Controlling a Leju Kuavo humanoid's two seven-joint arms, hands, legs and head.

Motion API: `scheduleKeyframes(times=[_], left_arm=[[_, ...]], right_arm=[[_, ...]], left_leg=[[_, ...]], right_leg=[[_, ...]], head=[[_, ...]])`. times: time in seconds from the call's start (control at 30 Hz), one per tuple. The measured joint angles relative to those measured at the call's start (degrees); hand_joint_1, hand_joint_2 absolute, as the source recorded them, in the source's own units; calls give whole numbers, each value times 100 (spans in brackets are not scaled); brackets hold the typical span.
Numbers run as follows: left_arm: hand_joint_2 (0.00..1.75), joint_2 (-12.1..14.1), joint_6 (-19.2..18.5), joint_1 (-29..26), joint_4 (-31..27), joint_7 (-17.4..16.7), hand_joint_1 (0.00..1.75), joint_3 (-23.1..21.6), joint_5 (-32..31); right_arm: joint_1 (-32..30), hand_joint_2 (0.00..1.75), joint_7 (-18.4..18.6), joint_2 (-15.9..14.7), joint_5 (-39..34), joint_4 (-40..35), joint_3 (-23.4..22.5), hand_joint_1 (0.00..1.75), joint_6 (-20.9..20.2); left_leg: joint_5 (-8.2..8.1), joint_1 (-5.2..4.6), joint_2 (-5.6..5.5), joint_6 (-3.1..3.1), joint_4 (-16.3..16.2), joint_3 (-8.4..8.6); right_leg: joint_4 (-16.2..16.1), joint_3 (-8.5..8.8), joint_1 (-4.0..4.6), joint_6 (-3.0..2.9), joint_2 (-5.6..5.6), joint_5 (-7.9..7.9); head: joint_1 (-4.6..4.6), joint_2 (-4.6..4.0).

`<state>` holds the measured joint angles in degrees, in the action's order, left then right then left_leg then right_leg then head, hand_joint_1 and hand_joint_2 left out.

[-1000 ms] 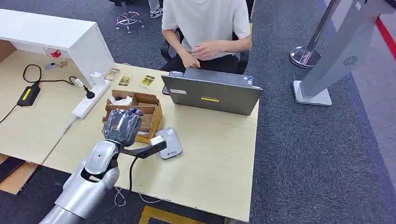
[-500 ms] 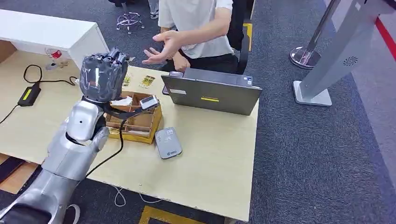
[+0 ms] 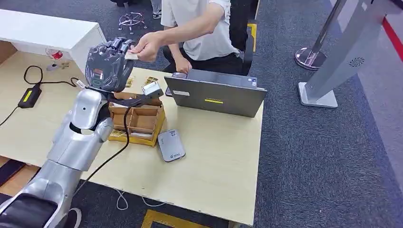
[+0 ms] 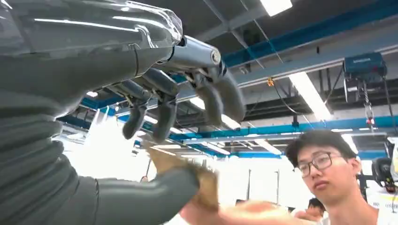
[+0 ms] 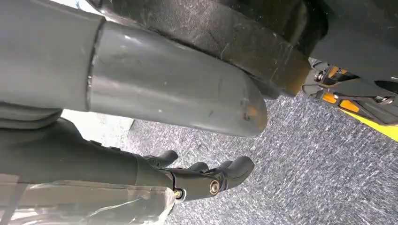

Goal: Pass the card to the sensor for recognition and then transmit it.

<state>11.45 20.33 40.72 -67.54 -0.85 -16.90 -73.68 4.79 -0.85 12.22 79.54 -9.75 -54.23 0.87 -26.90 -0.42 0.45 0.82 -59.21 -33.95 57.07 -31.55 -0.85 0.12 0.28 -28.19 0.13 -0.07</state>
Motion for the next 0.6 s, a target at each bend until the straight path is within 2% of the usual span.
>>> scheduleKeyframes(times=[0.2,0.33,0.37,0.5,0.6], left_arm=[[175,-41,-149,-130,-243,83,0,-59,420],[175,-31,-297,-435,-750,319,0,-59,1179],[175,-24,-372,-543,-912,420,0,-59,1448],[175,145,-839,-1249,-1763,1103,0,21,3244],[175,385,-1275,-2185,-2442,1535,0,407,4563]], right_arm=[[-1,0,-33,0,-35,0,0,0,0],[-6,0,-42,0,-101,2,-15,0,53],[-4,0,-50,0,-118,2,-20,0,81],[-9,0,-52,4,-270,7,-102,0,148],[-22,0,-105,11,-383,7,-199,0,225]], left_leg=[[0,0,0,0,0,0],[0,0,-1,0,1,-3],[-1,0,-1,0,2,-4],[-7,-1,5,-4,5,-5],[-13,-1,32,-10,10,2]], right_leg=[[1,1,0,1,1,1],[1,1,0,2,1,0],[1,2,0,1,1,0],[1,1,0,1,8,-1],[2,-2,0,-1,33,-5]], head=[[0,0],[2,0],[0,0],[2,0],[-4,0]])
